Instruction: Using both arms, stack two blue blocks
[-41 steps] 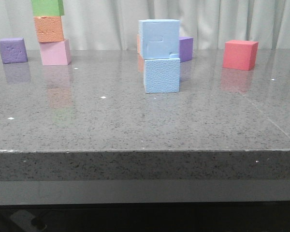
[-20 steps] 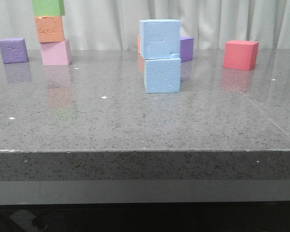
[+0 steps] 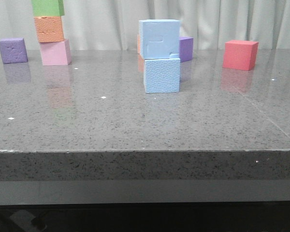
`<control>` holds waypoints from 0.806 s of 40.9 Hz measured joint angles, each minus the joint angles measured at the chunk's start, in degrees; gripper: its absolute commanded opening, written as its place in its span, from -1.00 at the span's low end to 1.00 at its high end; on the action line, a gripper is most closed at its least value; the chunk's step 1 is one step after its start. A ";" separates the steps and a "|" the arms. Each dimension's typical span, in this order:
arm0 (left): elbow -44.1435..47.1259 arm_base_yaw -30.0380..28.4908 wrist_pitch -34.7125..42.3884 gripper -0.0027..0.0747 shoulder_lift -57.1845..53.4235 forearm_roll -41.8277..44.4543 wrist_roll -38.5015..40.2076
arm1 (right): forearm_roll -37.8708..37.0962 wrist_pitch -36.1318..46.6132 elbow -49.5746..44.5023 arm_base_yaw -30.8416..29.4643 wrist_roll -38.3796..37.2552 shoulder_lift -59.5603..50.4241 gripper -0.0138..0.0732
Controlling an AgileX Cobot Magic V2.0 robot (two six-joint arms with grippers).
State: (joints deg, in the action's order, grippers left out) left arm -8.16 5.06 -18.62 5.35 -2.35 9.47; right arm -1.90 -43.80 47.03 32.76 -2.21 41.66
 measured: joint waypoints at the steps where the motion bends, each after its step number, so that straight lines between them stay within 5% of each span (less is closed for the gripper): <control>1: 0.46 -0.05 0.60 -0.98 -0.25 -0.27 0.00 | 0.00 0.00 0.00 0.00 0.00 0.00 -0.96; 13: 8.01 -0.05 10.70 -0.98 -5.62 -0.56 0.00 | 0.00 0.00 0.00 0.00 0.00 0.00 -0.96; 33: 8.49 -0.05 13.05 -0.98 -5.62 -0.56 -8.79 | 0.00 0.00 0.00 0.00 0.00 0.00 -0.96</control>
State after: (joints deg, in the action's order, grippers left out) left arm 0.33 5.00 -5.57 -0.27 -2.91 0.68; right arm -1.90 -43.80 47.03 32.76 -2.21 41.66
